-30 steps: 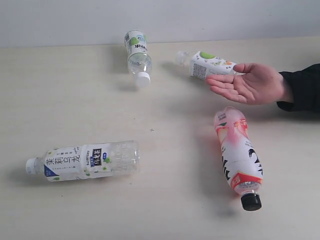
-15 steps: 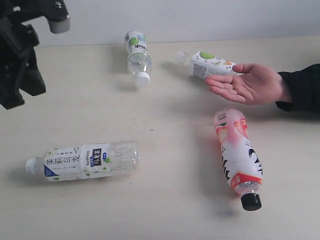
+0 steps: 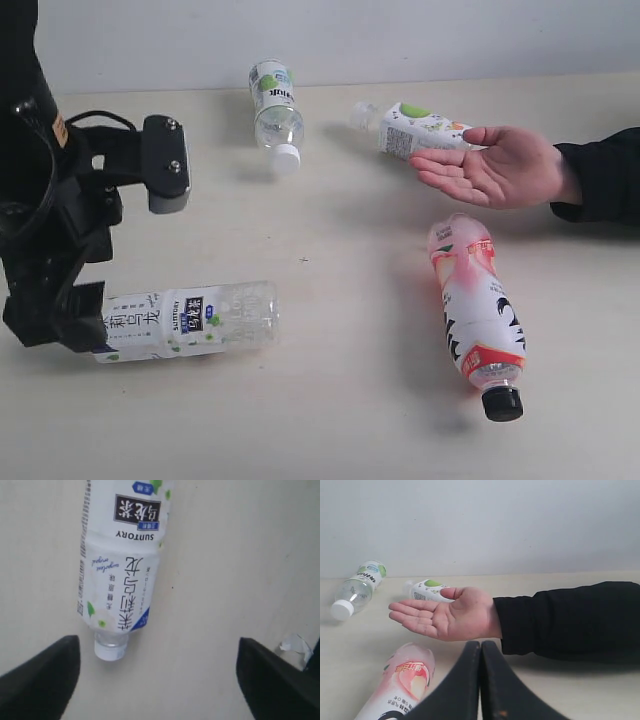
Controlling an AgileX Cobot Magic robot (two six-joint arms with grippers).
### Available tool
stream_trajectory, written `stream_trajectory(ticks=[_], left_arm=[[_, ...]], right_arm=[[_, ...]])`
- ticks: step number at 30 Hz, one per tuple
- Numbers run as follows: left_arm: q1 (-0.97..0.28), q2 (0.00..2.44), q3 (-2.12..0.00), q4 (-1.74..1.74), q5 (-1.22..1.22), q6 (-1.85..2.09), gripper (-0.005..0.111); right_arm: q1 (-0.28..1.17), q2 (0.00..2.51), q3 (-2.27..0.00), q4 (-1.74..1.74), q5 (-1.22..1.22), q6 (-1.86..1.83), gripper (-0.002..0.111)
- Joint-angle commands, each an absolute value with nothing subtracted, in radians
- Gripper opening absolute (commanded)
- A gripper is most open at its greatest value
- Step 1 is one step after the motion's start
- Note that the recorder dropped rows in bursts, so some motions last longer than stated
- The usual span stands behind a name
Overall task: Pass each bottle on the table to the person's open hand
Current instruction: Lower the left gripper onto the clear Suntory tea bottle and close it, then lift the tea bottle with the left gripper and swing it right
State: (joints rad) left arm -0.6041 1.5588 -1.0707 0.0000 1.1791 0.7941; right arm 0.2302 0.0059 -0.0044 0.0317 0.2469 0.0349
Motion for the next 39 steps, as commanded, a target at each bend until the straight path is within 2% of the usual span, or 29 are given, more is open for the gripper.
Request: stream_trajectory(ticks=[1, 11, 32, 36, 39], left_arm=[[-0.609, 1.557, -0.998, -0.007, 1.025, 0.803, 0.094], [-0.609, 1.627, -0.953, -0.007, 0.872, 0.81, 0.094], [-0.607, 1.827, -0.953, 0.01, 0.774, 0.803, 0.093], [-0.607, 1.833, -0.953, 0.01, 0.764, 0.801, 0.086], [-0.607, 1.833, -0.953, 0.01, 0.764, 0.772, 0.068]], right_arm=[[0.225, 0.0, 0.0, 0.028, 0.237, 0.029, 0.0], [0.225, 0.0, 0.0, 0.028, 0.237, 0.029, 0.0], [0.225, 0.0, 0.0, 0.031, 0.239, 0.029, 0.0], [0.225, 0.0, 0.0, 0.031, 0.239, 0.029, 0.0], [0.225, 0.0, 0.0, 0.031, 0.239, 0.029, 0.0]])
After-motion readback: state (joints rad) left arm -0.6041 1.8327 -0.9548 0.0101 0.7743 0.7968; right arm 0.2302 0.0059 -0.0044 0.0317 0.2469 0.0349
